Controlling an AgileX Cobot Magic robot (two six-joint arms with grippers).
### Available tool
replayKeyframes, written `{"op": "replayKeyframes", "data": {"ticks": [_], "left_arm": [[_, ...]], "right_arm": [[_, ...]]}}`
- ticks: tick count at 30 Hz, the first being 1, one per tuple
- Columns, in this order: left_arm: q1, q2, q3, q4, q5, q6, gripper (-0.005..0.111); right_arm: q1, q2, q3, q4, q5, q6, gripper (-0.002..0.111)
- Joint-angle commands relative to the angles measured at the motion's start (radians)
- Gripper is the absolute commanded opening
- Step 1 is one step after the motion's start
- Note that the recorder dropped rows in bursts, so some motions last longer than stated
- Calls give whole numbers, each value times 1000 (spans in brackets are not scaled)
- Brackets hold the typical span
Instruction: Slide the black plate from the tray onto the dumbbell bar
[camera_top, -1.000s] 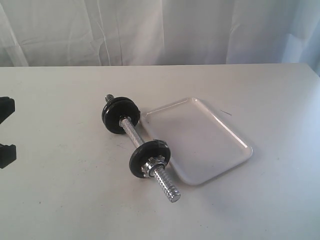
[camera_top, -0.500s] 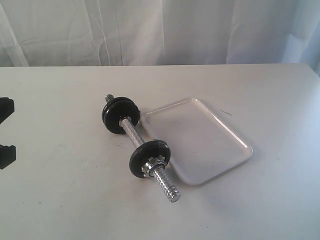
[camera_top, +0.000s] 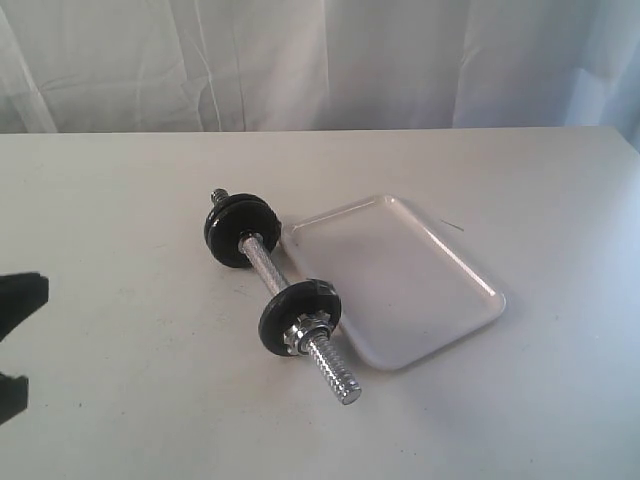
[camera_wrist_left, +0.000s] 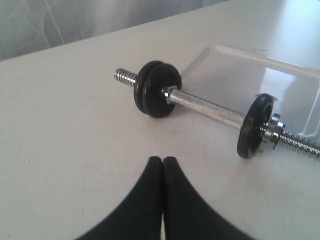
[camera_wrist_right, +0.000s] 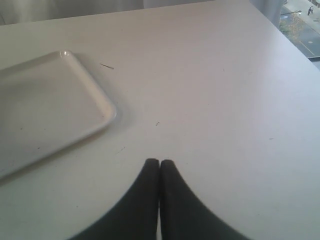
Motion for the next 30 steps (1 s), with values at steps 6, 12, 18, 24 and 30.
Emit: {"op": "replayKeyframes", "data": {"ticks": [6,12,18,24,30], "left_arm": [[148,-256,225,75,42,-219,0],[315,-448,263,83,253,-222,0],[393,-590,263,125,428,-262,0],[398,-618,286,165,460,-351,0],[398,-618,286,165,456,-345,0]], "right_arm": [[-5,-2,5,-2,-7,5,0],[-5,-2,5,-2,-7,5,0],[-5,-2,5,-2,-7,5,0],[-5,-2,5,-2,-7,5,0],[-5,-2,5,-2,-7,5,0]]}}
